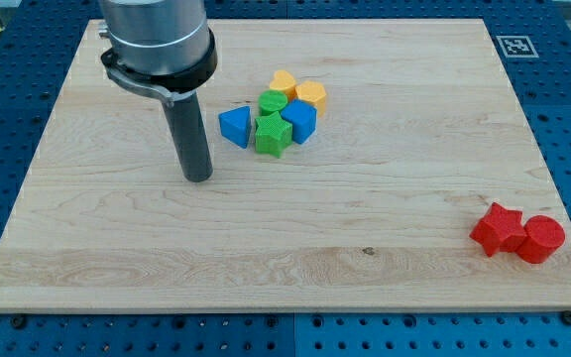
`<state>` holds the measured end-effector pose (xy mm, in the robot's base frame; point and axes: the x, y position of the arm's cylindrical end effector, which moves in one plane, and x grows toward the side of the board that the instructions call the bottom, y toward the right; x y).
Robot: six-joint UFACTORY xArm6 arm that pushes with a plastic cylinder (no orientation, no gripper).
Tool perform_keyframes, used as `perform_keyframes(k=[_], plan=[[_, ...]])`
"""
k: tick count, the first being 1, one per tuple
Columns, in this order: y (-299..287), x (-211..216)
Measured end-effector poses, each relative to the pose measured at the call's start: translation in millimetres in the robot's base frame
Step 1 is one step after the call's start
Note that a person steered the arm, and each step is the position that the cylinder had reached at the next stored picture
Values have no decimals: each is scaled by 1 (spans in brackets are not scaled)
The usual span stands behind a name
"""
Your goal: Move the blue triangle close to the green star
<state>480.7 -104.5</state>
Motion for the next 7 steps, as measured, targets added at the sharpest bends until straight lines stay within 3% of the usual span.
perform_keyframes(k=[5, 7], plan=[[40, 46], [92, 49]])
